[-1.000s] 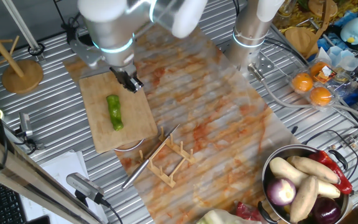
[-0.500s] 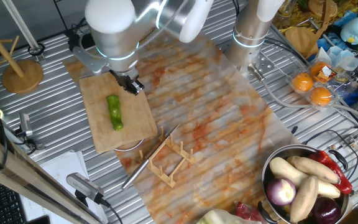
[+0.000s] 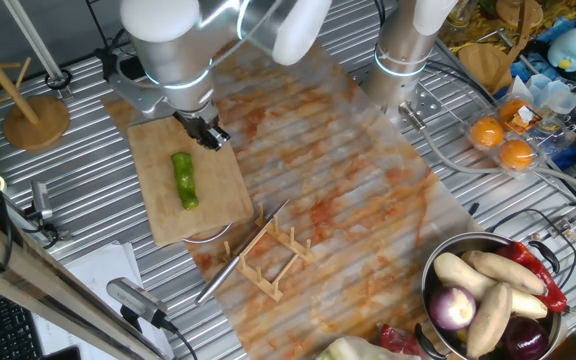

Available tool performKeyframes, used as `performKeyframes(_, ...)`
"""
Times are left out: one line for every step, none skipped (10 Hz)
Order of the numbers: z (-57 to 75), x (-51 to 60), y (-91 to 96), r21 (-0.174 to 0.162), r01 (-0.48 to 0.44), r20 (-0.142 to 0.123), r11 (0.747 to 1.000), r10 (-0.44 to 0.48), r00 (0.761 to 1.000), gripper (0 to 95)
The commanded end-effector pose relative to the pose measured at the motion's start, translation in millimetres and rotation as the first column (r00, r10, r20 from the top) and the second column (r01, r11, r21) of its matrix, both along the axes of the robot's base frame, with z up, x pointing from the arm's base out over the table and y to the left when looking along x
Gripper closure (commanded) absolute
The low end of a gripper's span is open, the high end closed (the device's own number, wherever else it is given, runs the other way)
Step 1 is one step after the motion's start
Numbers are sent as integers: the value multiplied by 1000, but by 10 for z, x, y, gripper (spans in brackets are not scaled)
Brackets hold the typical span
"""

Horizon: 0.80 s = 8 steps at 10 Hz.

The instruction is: Chop the chili peppers

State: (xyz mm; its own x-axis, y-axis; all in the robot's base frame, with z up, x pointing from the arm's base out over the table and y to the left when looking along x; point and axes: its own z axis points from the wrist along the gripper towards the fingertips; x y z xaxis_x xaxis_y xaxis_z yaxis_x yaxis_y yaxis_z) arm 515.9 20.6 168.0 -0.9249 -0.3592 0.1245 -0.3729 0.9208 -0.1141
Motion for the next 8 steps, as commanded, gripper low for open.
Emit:
performKeyframes(0,-8,-6,2,-124,1,992,124,992,950)
performKeyframes(0,-8,-6,15,-110,9,994,110,994,950)
performKeyframes(17,-80,125,21,-87,30,996,86,996,950)
performKeyframes(44,-130,227,18,-77,32,997,77,997,950)
performKeyframes(81,-213,438,20,-66,36,998,66,997,950)
performKeyframes(89,-236,547,20,-64,38,998,63,997,950)
performKeyframes(95,-274,704,20,-48,43,999,47,998,950)
performKeyframes(98,-303,804,14,-32,44,999,31,999,950)
